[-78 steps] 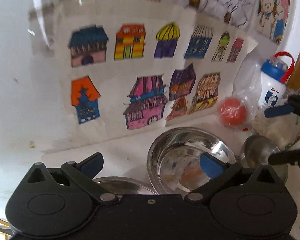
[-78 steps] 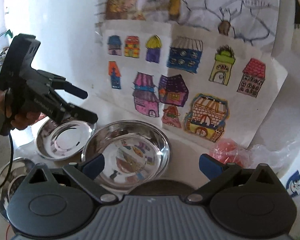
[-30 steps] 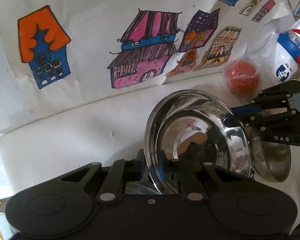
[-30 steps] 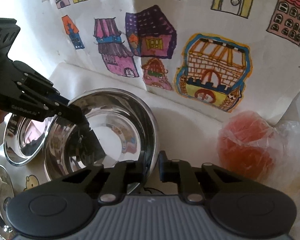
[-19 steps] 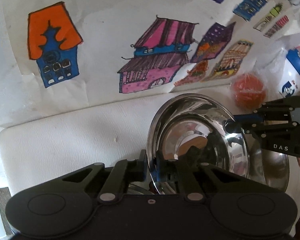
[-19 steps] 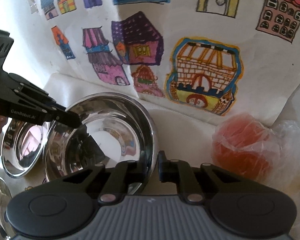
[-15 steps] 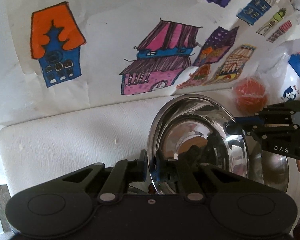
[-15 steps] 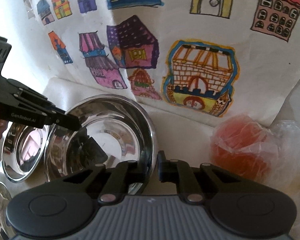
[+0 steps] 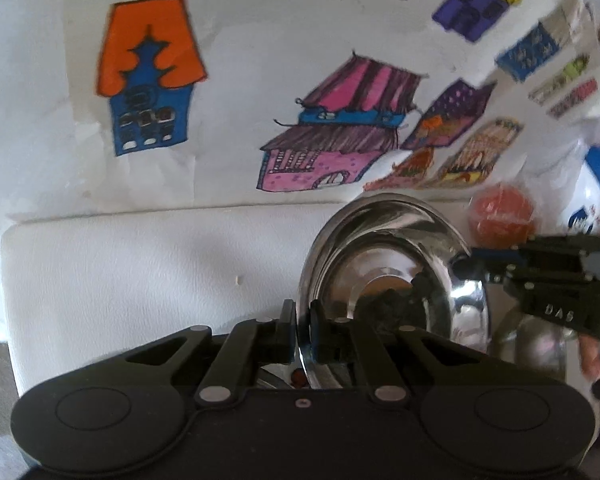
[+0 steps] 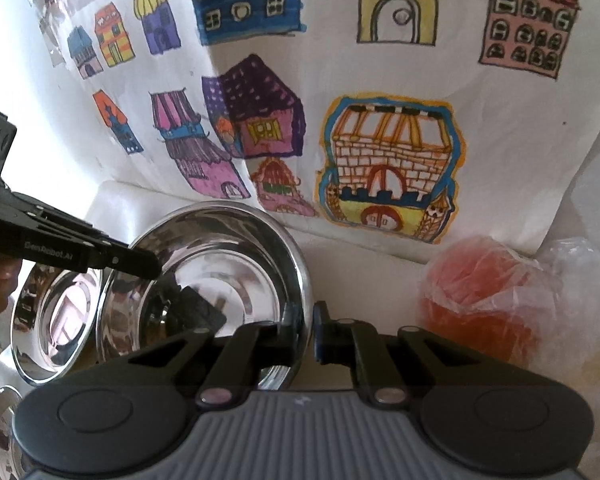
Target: Organize plates and bowls
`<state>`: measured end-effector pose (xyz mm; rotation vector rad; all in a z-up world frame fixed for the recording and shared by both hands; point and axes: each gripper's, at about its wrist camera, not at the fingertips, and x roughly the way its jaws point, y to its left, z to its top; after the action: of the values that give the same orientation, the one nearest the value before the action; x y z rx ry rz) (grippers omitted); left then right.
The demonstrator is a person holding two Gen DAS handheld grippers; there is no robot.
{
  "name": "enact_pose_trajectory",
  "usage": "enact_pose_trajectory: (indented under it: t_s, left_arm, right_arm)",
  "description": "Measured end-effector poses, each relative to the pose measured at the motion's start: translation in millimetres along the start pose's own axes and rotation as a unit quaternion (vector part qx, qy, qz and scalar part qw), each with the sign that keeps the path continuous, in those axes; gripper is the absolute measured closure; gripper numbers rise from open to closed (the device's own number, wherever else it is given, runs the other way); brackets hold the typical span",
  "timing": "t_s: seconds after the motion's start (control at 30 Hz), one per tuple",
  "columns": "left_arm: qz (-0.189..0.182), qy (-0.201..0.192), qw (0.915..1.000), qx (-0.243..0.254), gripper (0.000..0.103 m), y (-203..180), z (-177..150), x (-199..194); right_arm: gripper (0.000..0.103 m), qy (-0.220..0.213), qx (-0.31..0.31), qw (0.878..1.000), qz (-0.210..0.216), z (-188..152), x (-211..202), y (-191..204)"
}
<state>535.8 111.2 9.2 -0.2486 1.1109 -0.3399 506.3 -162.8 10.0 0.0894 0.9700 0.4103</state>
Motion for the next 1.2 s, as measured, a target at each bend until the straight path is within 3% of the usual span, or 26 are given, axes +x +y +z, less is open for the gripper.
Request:
enact_pose_trajectory:
  t_s: [0.47,0.73,1.2]
  left_arm:
    - [0.015,-0.032,0.9993,-0.015,0.098,-14.6,-0.2,-26.6]
    - [0.021,-0.062,0.9979,-0.007,0.098,-18.2,-4.4,-67.9]
    - [0.063,-0.083,0.994,-0.036,0.098,18.7,-47.1,-139.5]
  right_arm:
    - [0.096,-0.035,-0.003,0.999,-0.005,2.6,-30.2,2.2]
    - [0.096,-0.056,-0.017,0.998,-0.001,12.9,-57.1,18.6]
    - [0.095,-0.047,-0.056,0.997,0.036,20.1,-53.2,103.8]
